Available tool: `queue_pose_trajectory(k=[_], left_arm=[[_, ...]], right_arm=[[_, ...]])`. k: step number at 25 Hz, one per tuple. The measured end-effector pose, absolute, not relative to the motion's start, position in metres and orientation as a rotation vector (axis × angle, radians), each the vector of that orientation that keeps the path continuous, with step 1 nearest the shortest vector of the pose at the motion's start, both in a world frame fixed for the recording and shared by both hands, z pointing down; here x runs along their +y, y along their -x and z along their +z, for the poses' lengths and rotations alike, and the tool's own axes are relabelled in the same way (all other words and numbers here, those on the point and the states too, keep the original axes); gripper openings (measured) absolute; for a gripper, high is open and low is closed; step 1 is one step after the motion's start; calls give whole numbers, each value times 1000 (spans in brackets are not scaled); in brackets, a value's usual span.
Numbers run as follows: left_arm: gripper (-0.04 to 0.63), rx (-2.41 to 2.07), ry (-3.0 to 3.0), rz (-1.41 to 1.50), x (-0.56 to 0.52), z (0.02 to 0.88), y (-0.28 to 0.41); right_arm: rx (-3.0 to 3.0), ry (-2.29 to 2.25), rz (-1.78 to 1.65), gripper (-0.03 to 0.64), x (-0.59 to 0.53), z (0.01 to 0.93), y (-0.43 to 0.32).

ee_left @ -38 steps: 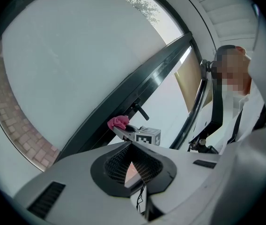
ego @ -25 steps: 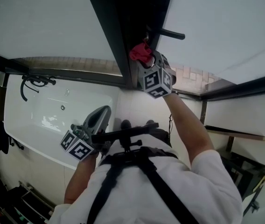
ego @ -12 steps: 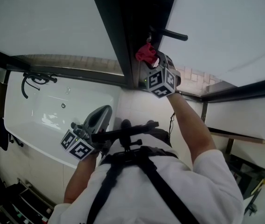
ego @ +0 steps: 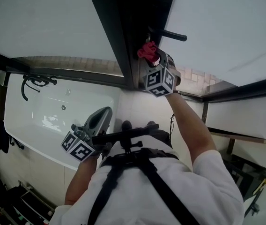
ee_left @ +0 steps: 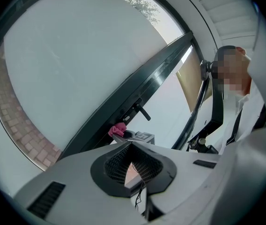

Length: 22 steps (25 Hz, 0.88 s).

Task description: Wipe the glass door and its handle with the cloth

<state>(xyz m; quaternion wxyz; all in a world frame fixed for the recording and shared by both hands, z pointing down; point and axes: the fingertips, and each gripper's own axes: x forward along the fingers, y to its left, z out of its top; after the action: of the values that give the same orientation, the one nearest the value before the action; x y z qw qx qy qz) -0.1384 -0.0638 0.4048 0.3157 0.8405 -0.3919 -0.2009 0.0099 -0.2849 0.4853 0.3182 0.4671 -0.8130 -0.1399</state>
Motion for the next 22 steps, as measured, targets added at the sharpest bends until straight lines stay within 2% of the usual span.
queue_pose_trajectory(k=[22], left_arm=[[2, -1106, -2185, -514, -53, 406, 158]], right_arm=[[-1904, -1050, 20, 169, -280, 619, -33]])
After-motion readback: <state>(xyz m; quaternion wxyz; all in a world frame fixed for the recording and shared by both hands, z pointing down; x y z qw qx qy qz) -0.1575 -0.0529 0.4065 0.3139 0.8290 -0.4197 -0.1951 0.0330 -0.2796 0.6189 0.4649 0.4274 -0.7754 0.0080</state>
